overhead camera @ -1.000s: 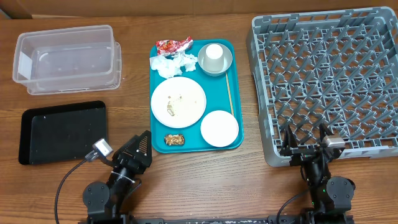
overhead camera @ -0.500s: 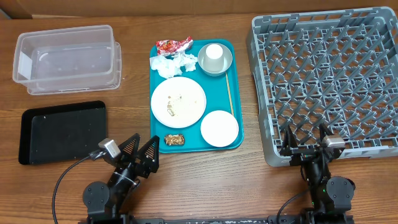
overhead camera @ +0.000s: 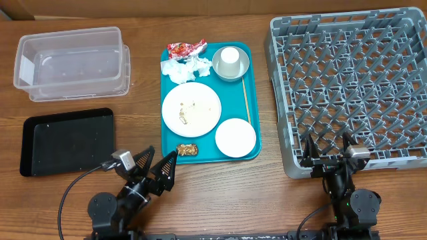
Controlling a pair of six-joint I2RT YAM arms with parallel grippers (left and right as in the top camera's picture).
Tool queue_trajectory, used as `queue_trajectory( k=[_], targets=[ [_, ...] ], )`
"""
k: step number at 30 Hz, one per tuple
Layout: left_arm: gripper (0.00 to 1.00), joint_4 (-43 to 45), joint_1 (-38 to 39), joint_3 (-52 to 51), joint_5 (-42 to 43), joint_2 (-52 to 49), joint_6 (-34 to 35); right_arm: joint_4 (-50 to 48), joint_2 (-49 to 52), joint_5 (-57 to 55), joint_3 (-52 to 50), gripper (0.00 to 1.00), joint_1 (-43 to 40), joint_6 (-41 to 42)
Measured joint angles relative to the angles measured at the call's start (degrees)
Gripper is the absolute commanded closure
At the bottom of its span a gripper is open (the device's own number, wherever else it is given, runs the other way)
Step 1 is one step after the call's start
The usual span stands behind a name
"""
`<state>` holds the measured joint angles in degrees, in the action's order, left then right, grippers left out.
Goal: Sort waste into correct bins and load items into the dishwasher
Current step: 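Move the left gripper toward the brown food piece on the teal tray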
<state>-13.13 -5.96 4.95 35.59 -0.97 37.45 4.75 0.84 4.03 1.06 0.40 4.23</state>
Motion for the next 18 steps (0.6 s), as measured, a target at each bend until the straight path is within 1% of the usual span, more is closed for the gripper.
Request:
queue_trajectory(
  k=[2, 5, 8, 10, 13, 16, 18],
  targets=[
    [0.00, -2.9, 0.0, 2.8, 0.0, -0.3, -1.4, 0.0, 0.0, 0.0, 0.0, 0.00, 0.0, 0.0],
    [0.00, -5.0, 0.0, 8.8, -0.1, -2.5, -3.7, 0.0, 0.0, 0.0, 0.0, 0.00, 0.0, 0.0],
    [0.00, -9.0, 0.0, 16.8, 0.0, -7.7, -6.4, 0.0, 0.0, 0.0, 0.0, 0.00, 0.0, 0.0],
    [0.00, -14.1, 0.0, 22.6, 0.0, -13.0, -8.5, 0.0, 0.0, 0.0, 0.0, 0.00, 0.0, 0.0],
    [0.00, -25.1, 0.0, 30.3, 0.9, -22.2, -12.2, 0.0, 0.0, 0.0, 0.0, 0.00, 0.0, 0.0],
    [0.00, -36.4, 0.0, 38.0, 3.3, -32.6, -16.3, 0.0, 0.0, 0.0, 0.0, 0.00, 0.0, 0.0],
    [0.00, -41.2, 0.0, 42.0, 5.5, -38.2, -18.4, 0.0, 0.0, 0.0, 0.0, 0.00, 0.0, 0.0]
  ],
)
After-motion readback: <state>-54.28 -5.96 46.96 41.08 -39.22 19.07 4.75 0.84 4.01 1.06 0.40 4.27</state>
